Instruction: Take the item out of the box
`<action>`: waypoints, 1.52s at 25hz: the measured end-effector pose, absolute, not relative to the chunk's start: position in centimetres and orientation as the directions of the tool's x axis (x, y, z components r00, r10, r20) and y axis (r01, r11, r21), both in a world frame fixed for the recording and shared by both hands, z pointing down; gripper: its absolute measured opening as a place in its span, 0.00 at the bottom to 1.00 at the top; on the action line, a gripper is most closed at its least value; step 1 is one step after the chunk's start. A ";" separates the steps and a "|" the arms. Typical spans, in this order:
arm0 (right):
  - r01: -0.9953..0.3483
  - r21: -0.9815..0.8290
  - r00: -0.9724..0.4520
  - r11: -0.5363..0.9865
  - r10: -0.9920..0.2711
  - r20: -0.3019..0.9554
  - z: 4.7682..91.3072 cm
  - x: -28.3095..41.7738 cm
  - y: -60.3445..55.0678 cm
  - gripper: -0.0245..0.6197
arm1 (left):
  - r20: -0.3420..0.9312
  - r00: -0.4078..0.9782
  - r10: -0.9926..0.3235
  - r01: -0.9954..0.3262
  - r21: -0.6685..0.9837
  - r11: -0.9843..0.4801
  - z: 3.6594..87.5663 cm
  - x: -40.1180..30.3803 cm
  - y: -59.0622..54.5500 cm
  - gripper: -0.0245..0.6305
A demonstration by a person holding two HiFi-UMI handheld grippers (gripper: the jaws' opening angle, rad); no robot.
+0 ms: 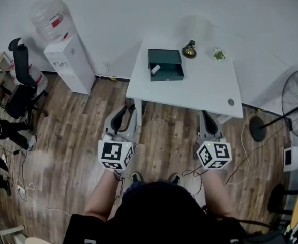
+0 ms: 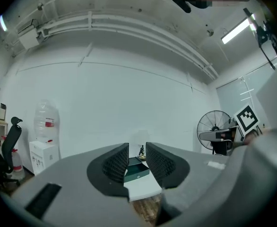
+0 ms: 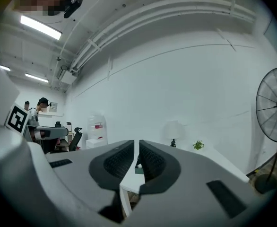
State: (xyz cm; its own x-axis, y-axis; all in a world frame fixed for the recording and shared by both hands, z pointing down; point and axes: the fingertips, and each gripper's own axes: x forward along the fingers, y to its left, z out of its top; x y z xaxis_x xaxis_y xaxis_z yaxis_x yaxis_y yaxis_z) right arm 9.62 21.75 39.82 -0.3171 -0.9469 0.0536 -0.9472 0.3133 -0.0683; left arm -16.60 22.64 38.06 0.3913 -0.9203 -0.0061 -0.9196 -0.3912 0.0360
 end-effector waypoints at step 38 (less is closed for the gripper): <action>-0.906 -0.197 -0.383 0.375 -0.924 0.003 41.2 9.5 0.8 0.22 | 0.088 0.409 -0.908 -0.913 0.027 -0.408 38.6 -14.3 3.5 0.26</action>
State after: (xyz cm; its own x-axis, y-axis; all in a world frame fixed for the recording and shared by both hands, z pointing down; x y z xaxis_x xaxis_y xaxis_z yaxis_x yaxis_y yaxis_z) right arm 9.51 0.78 41.24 -0.3829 -0.9238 0.0029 -0.9059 0.3749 -0.1967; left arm -14.29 3.50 38.63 0.4088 -0.9084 0.0880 -0.9126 -0.4080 0.0271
